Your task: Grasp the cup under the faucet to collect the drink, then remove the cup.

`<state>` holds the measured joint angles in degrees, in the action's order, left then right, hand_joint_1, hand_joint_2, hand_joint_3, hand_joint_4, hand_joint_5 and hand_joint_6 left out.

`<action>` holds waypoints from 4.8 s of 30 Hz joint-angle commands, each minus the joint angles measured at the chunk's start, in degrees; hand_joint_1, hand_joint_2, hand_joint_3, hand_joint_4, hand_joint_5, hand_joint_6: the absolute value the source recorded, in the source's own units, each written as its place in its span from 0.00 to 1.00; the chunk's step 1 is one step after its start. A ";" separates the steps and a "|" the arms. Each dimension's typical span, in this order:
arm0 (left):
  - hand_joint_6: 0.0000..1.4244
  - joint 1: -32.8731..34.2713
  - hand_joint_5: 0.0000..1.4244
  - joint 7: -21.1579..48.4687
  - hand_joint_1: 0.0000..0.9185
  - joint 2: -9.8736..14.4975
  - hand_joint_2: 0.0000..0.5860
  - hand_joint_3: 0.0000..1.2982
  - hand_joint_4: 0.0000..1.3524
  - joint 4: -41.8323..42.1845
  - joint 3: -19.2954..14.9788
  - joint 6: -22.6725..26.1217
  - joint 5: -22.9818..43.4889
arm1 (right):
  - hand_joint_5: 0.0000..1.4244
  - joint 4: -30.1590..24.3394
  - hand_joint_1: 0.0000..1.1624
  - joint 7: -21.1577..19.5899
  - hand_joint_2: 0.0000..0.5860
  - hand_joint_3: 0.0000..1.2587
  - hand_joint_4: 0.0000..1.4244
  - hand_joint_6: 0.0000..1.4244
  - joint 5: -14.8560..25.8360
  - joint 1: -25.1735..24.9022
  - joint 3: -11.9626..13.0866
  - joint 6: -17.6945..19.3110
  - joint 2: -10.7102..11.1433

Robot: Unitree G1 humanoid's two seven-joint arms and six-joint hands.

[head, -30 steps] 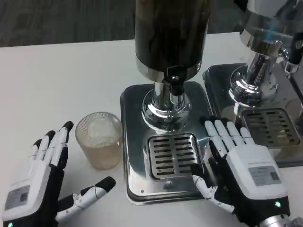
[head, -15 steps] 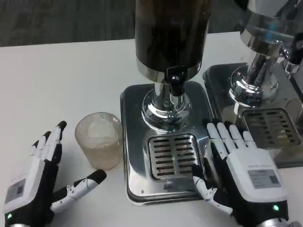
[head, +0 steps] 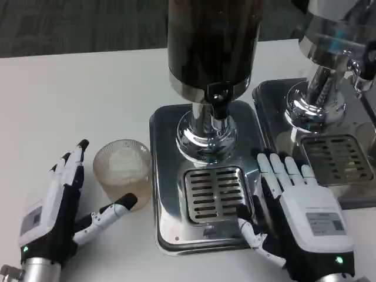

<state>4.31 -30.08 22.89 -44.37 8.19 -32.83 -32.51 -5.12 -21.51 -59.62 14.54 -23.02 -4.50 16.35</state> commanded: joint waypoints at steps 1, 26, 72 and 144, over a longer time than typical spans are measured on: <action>0.00 3.11 0.00 0.38 0.08 0.22 0.00 0.00 0.00 -3.72 2.38 -1.21 -0.73 | 0.00 -0.81 0.25 -0.97 0.79 0.00 0.00 0.00 -0.51 0.51 0.02 -0.73 -0.13; 0.32 11.83 0.27 -7.24 0.28 -3.30 0.06 0.00 0.04 -16.22 8.85 -3.67 -1.73 | 0.00 -2.02 0.26 -0.96 0.78 0.00 0.00 0.00 -0.52 1.45 -0.10 -2.40 -0.41; 0.71 10.12 0.63 -25.95 0.46 -2.82 0.17 0.38 0.47 -12.95 11.80 -4.22 -5.75 | 0.00 -0.59 0.27 -0.68 0.78 0.00 0.00 0.00 1.11 0.06 -0.03 -1.88 -0.35; 0.77 26.34 0.68 -31.20 0.55 -14.14 0.12 0.44 0.53 -24.79 26.32 2.52 -16.26 | 0.00 -4.73 0.26 0.26 0.76 0.00 0.00 0.00 0.52 3.51 0.93 -3.11 -0.47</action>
<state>30.08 -61.10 8.91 -68.37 34.04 -30.63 -48.79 -8.99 -21.59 -59.24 18.07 -22.17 -7.61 16.07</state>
